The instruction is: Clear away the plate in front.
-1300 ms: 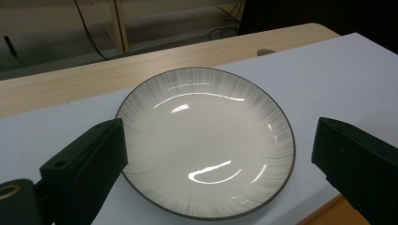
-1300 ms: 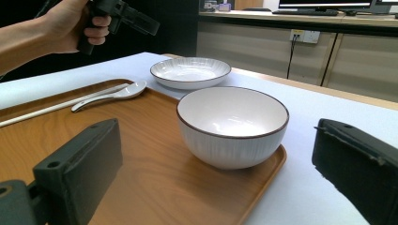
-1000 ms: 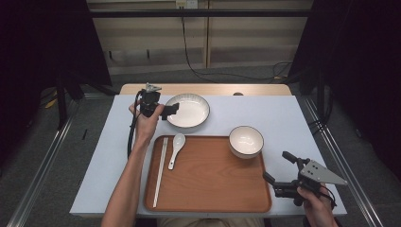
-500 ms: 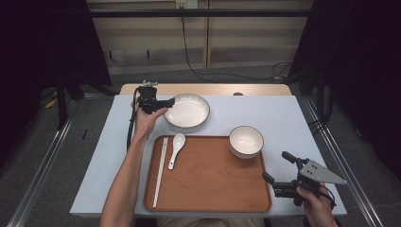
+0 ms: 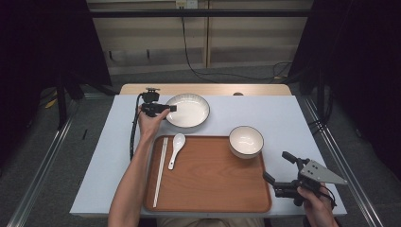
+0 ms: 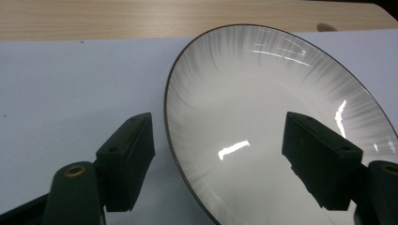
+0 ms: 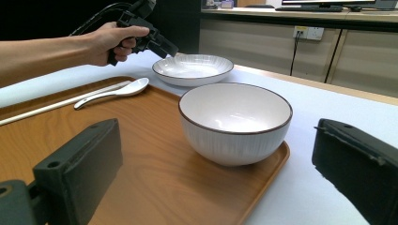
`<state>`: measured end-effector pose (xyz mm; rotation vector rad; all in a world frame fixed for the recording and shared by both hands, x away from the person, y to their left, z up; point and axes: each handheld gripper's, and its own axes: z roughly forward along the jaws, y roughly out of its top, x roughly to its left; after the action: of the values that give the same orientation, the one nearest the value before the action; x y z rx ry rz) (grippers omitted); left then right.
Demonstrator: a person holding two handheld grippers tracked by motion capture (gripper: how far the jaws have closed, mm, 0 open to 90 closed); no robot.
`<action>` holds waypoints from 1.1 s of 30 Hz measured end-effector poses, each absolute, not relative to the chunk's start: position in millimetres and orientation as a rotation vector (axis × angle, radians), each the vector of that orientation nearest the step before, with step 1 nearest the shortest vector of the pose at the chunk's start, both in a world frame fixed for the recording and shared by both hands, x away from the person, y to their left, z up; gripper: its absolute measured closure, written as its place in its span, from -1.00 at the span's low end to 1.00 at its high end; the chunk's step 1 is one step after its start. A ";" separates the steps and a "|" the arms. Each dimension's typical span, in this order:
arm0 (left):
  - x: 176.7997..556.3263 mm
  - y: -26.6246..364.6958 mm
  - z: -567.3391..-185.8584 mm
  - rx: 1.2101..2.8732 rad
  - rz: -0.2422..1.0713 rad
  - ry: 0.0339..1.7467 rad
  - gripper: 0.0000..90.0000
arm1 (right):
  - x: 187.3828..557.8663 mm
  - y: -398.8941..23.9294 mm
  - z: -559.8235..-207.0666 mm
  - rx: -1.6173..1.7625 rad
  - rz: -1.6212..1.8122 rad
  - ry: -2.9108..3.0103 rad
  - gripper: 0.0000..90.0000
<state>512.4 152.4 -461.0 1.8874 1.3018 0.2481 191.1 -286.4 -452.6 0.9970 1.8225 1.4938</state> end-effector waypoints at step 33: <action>532.0 166.1 -491.2 1.705 0.005 1.499 0.61 | 190.7 -286.1 -453.1 1.003 1.509 1.825 -0.96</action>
<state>532.0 166.1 -491.2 1.7048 1.4988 0.0053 190.7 -286.1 -453.1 1.0031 1.8250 1.5090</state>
